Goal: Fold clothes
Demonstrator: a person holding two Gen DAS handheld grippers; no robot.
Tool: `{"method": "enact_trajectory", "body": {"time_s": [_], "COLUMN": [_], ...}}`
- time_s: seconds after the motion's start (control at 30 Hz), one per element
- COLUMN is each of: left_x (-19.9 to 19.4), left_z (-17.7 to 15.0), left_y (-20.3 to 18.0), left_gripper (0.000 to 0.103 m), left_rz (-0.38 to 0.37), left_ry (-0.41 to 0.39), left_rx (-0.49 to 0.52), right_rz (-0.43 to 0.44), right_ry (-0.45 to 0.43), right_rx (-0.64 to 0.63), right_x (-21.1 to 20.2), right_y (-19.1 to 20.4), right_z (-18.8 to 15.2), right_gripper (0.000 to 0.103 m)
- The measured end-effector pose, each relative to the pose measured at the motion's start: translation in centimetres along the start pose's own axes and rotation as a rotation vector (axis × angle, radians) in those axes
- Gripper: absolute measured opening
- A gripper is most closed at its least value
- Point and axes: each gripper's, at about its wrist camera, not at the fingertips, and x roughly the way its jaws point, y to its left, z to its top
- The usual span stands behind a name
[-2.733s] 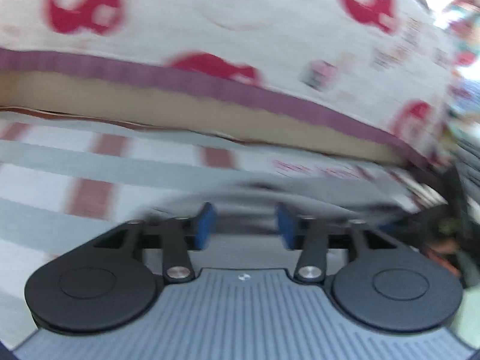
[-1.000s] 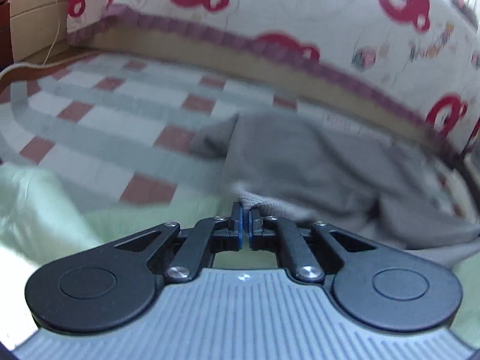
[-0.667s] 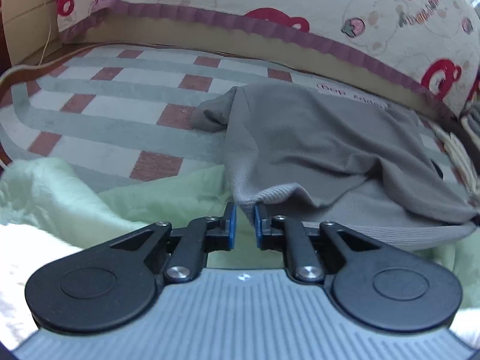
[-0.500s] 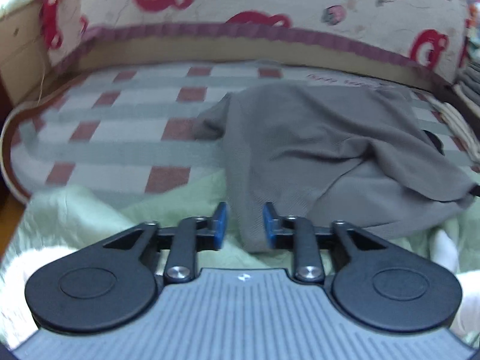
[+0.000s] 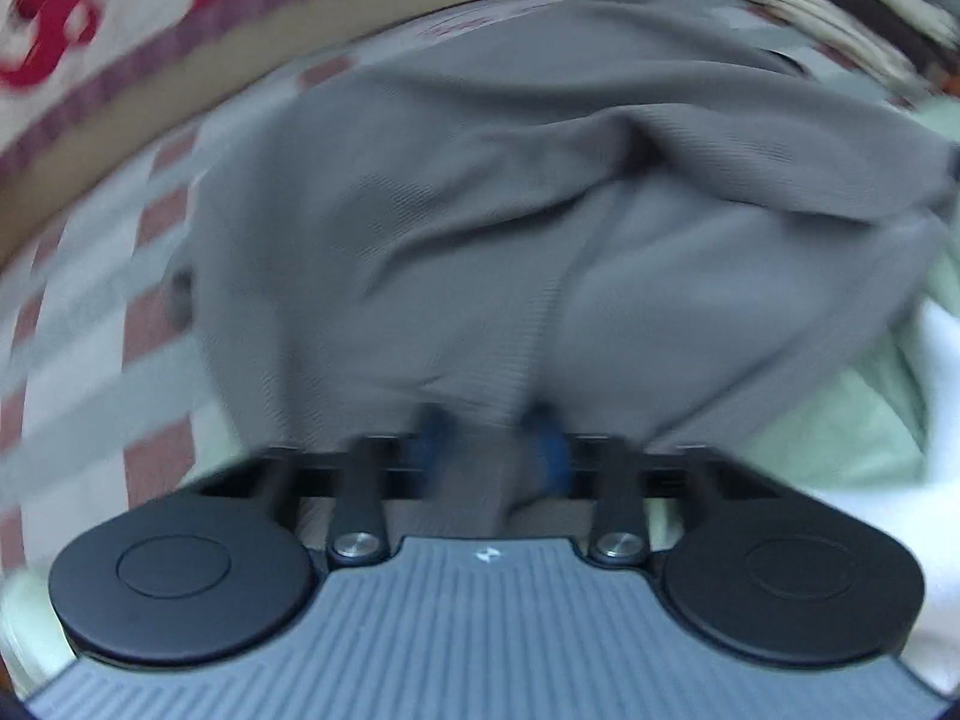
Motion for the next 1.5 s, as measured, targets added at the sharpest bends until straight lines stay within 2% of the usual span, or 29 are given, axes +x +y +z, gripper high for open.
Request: {"method": "enact_trajectory", "body": {"time_s": [0.07, 0.13, 0.2, 0.27, 0.33, 0.4, 0.47, 0.53, 0.6, 0.67, 0.77, 0.8, 0.83, 0.93, 1.0, 1.03, 1.07, 1.1, 1.13, 1.17, 1.23, 1.3, 1.37, 1.43, 1.5], "left_x": [-1.3, -2.9, -3.8, -4.4, -4.7, -4.7, -4.6, -4.2, -3.3, -2.5, -1.7, -1.5, -1.5, -1.4, -0.4, 0.6, 1.6, 2.4, 2.8, 1.9, -0.6, -4.4, -8.3, -10.0, -9.7], "left_z": [-0.2, -0.3, 0.0, -0.1, -0.4, -0.4, -0.4, -0.1, 0.1, 0.3, 0.4, 0.5, 0.5, 0.7, 1.1, 1.5, 1.9, 2.0, 2.1, 2.0, 1.9, 1.2, 0.6, -0.4, -1.1], "left_y": [0.9, 1.6, 2.3, 3.3, 4.1, 4.2, 4.2, 4.1, 3.8, 3.3, 1.9, 1.7, 1.6, 1.7, 1.9, 2.0, 2.1, 2.0, 1.9, 2.1, 2.7, 4.3, 6.0, 7.0, 7.0], "left_gripper": [0.011, 0.009, 0.007, 0.007, 0.007, 0.007, 0.007, 0.008, 0.010, 0.007, 0.006, 0.006, 0.006, 0.007, 0.010, 0.015, 0.016, 0.015, 0.005, 0.005, 0.005, 0.005, 0.006, 0.006, 0.006], "left_rz": [0.012, 0.066, 0.134, 0.173, 0.189, 0.193, 0.195, 0.187, 0.181, 0.182, 0.243, 0.243, 0.239, 0.237, 0.223, 0.214, 0.204, 0.217, 0.249, 0.290, 0.374, 0.403, 0.426, 0.391, 0.362], "left_ry": [-0.070, -0.149, -0.200, -0.236, -0.264, -0.277, -0.288, -0.280, -0.257, -0.230, -0.182, -0.180, -0.186, -0.189, -0.166, -0.140, -0.114, -0.098, -0.099, -0.139, -0.236, -0.340, -0.444, -0.493, -0.481], "left_rx": [-0.052, -0.080, -0.115, -0.167, -0.214, -0.220, -0.221, -0.210, -0.191, -0.159, -0.090, -0.079, -0.074, -0.081, -0.087, -0.081, -0.074, -0.061, -0.044, -0.051, -0.078, -0.193, -0.317, -0.402, -0.426], "right_rz": [-0.017, -0.045, -0.108, -0.192, -0.273, -0.264, -0.175, -0.101, -0.095, -0.148, -0.303, -0.328, -0.322, -0.217, -0.153, -0.150, -0.172, -0.201, -0.213, -0.209, -0.242, -0.319, -0.352, -0.347, -0.344], "right_ry": [0.005, 0.012, 0.042, 0.080, 0.109, 0.118, 0.113, 0.108, 0.110, 0.126, 0.170, 0.156, 0.136, 0.102, 0.122, 0.146, 0.163, 0.175, 0.165, 0.140, 0.064, -0.031, -0.084, -0.090, -0.087], "right_rx": [-0.011, -0.012, -0.012, -0.021, -0.041, -0.035, -0.010, 0.006, -0.022, -0.074, -0.125, -0.119, -0.095, 0.054, 0.158, 0.173, 0.168, 0.156, 0.137, 0.112, 0.032, -0.032, -0.025, 0.022, 0.040], "right_x": [0.0, 0.1, 0.4, 0.8, 1.0, 0.8, 0.5, 0.4, 1.1, 2.3, 3.7, 3.5, 3.0, 1.7, 2.5, 3.5, 4.4, 5.0, 5.1, 4.7, 2.8, 0.0, -2.1, -2.8, -2.4], "right_y": [0.1, 0.2, 0.5, 1.0, 2.0, 2.6, 3.1, 3.6, 4.2, 4.8, 5.3, 5.3, 5.3, 4.4, 3.6, 3.4, 3.3, 3.4, 3.6, 4.0, 4.7, 4.7, 4.0, 3.0, 2.6], "right_z": [0.1, 0.2, 0.3, 0.3, 0.1, -0.1, -0.4, -0.6, -0.9, -1.1, -1.1, -1.0, -0.9, -0.6, -0.4, -0.3, -0.3, -0.3, -0.1, 0.0, 0.6, 1.3, 1.7, 1.7, 1.3], "right_gripper": [0.014, 0.019, 0.040, 0.049, 0.052, 0.052, 0.053, 0.059, 0.064, 0.065, 0.066, 0.066, 0.066, 0.066, 0.066, 0.066, 0.066, 0.058, 0.044, 0.019, 0.015, 0.012, 0.011, 0.011, 0.011]}}
